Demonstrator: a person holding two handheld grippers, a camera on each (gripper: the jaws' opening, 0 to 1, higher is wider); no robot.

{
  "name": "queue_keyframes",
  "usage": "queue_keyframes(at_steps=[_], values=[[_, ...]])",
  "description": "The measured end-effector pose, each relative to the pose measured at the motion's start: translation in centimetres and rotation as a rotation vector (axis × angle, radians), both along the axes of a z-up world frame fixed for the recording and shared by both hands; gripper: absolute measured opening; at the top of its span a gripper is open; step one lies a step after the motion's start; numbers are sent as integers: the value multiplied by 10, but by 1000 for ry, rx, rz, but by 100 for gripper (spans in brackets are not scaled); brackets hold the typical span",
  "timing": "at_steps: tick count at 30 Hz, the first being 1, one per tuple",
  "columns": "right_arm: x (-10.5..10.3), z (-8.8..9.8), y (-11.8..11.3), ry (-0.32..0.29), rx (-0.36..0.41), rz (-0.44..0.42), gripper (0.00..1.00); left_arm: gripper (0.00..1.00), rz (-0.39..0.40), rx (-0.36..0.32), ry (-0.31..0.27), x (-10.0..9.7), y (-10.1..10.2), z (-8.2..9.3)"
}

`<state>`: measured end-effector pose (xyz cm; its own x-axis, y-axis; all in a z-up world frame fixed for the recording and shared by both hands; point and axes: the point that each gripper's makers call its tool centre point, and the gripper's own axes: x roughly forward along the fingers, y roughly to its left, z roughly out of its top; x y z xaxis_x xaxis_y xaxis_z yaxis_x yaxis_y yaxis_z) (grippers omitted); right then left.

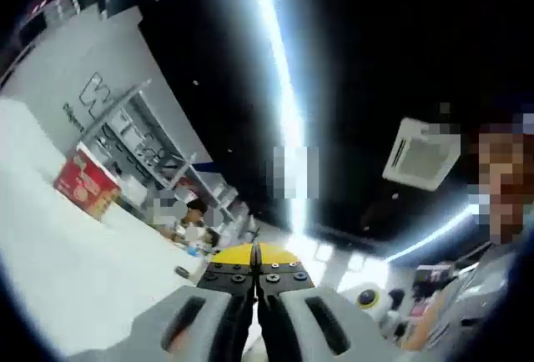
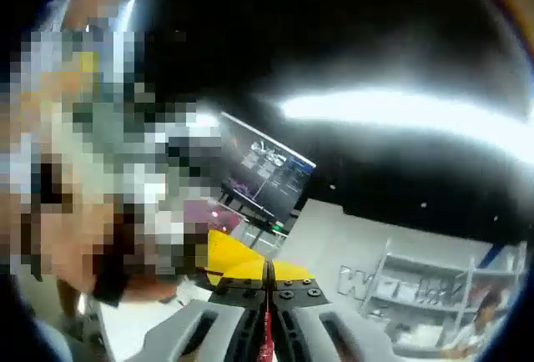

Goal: Tear open the coffee pouch, take out the coffee, and pour the coffee from the pouch into the cup

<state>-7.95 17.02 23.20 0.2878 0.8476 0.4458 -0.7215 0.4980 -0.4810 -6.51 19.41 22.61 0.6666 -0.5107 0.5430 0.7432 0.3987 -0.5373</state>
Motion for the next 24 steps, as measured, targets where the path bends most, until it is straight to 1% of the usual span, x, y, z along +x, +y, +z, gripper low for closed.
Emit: queue_keyframes(at_steps=[1, 2, 3, 5, 6, 7, 8, 9, 10, 11, 12, 13, 14, 15, 16, 17, 18, 19, 20, 21, 22, 24], values=[[0, 0, -1, 1, 2, 8, 0, 1, -17, -13, 6, 0, -1, 0], [-2, 2, -2, 0, 12, 29, 0, 1, -15, -10, -1, -1, -2, 1], [-4, 2, -2, 12, 22, 58, 0, 1, -25, -14, 0, -2, -3, 1], [-3, 3, -3, 66, 40, 111, 0, 1, -23, -2, -3, -5, -6, 3], [-3, 3, -3, 91, 47, 151, 0, 1, -21, 3, -6, -6, -7, 4], [-4, 2, -1, 130, 49, 192, 1, 1, -14, 12, -8, -6, -7, 4], [-3, 1, -1, 171, 50, 234, 1, 1, -9, 24, -8, -6, -7, 3], [-3, 1, 0, 202, 43, 280, 1, 1, 10, 64, -14, -7, -7, 2], [-2, 0, 0, 223, 35, 301, 2, 1, 22, 100, -13, -7, -7, 1], [-1, -1, 0, 244, 20, 328, 2, 1, 25, 120, -14, -8, -8, 0], [-3, -2, 0, 261, -3, 372, 3, 1, 19, 155, -16, -11, -9, 0], [-3, -3, 0, 278, -21, 385, 4, 1, 16, 188, -15, -12, -10, -2], [-3, -5, -1, 300, -61, 406, 5, 1, 6, 212, -11, -13, -10, -3], [-4, -8, -1, 319, -98, 424, 6, 1, -5, 219, -17, -15, -10, -2], [-6, -11, -1, 338, -135, 448, 6, 1, -47, 231, -15, -18, -11, -3], [-8, -13, -2, 350, -174, 467, 6, 1, -43, 229, -14, -17, -9, -2], [-12, -16, -2, 366, -221, 499, 6, 1, -50, 238, -16, -17, -6, -2], [-15, -19, -3, 384, -256, 521, 6, 1, -82, 273, -12, -20, -10, -6], [-17, -21, -3, 395, -295, 536, 6, 1, -86, 288, -9, -21, -11, -7], [-20, -23, -5, 395, -349, 553, 6, 1, -90, 325, -11, -24, -14, -9], [-23, -26, -5, 414, -400, 574, 7, 1, -114, 352, -7, -26, -17, -12], [-30, -31, -7, 428, -490, 608, 8, 2, -124, 402, -12, -30, -22, -14]])
